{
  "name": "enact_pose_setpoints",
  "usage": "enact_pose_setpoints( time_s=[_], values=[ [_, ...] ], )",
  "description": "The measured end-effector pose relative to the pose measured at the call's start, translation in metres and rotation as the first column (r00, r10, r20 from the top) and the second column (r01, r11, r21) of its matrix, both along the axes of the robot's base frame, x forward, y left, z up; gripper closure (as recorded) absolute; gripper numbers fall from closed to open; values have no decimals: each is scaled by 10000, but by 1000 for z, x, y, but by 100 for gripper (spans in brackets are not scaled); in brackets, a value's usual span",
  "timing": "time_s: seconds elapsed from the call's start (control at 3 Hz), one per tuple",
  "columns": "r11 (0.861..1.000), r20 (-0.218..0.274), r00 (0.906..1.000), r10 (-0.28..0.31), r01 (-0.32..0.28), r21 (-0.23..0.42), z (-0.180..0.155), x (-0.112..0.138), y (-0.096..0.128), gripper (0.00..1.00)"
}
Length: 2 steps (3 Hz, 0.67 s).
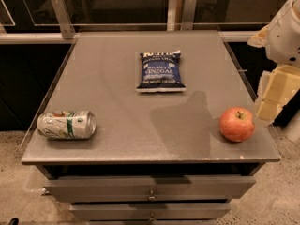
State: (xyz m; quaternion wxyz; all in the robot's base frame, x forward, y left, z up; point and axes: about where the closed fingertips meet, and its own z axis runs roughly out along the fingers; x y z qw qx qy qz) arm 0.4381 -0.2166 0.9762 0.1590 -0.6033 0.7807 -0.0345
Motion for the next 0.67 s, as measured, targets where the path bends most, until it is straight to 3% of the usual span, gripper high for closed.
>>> enact_pose_setpoints(
  time_s=[0.67],
  values=[
    [9995,89,9999,67,-70,305,1,-2,7,0]
  ],
)
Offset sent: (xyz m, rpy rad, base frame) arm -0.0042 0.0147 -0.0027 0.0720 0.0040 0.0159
